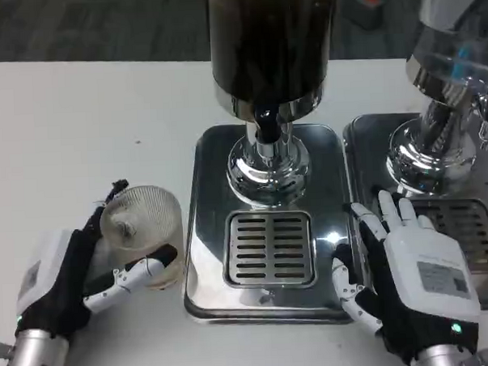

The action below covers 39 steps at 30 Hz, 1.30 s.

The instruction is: Grasp the cup under the faucet to collect the drink, then remove the cup.

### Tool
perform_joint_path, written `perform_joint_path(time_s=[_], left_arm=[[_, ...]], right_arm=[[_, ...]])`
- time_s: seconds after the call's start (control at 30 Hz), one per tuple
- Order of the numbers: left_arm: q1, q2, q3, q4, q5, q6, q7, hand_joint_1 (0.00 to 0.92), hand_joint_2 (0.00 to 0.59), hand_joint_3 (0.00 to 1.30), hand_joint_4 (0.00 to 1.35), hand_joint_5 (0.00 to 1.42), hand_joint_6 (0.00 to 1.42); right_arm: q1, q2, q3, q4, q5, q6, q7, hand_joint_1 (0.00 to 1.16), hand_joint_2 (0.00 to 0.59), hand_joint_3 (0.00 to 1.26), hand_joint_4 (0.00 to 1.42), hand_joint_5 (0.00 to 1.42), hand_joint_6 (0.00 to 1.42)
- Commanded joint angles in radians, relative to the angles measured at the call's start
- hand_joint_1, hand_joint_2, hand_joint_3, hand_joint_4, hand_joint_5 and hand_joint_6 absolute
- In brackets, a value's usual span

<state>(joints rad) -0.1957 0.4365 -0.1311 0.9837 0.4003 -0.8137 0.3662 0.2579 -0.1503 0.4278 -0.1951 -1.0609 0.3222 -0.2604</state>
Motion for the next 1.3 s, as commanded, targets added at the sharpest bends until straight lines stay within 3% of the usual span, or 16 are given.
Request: perform_joint_path(time_s=[0.03, 0.27, 0.8, 1.3], left_arm=[[0.002, -0.001, 0.001, 0.021, 0.001, -0.022, 0.005, 0.333, 0.081, 0.35, 0.44, 0.68, 0.68], [-0.002, 0.003, 0.003, 0.028, 0.011, -0.036, 0.039, 0.379, 0.090, 0.51, 0.59, 0.78, 0.77], [-0.011, -0.007, 0.007, 0.026, 0.013, -0.061, 0.098, 0.367, 0.092, 0.55, 0.64, 0.80, 0.75], [-0.081, 0.020, 0.001, -0.041, 0.084, -0.122, 0.125, 0.366, 0.100, 0.54, 0.63, 0.80, 0.70]], right_arm=[[0.001, 0.007, -0.005, -0.013, 0.013, 0.003, 0.006, 0.21, 0.558, 0.20, 0.00, 0.00, 0.06], [-0.005, 0.020, -0.008, -0.005, 0.019, 0.002, 0.000, 0.21, 0.558, 0.21, 0.00, 0.00, 0.07], [-0.014, 0.020, -0.013, 0.005, 0.020, -0.004, -0.005, 0.24, 0.556, 0.21, 0.00, 0.00, 0.08], [-0.015, 0.008, -0.009, -0.005, -0.028, 0.003, -0.024, 0.28, 0.567, 0.20, 0.00, 0.00, 0.08]])
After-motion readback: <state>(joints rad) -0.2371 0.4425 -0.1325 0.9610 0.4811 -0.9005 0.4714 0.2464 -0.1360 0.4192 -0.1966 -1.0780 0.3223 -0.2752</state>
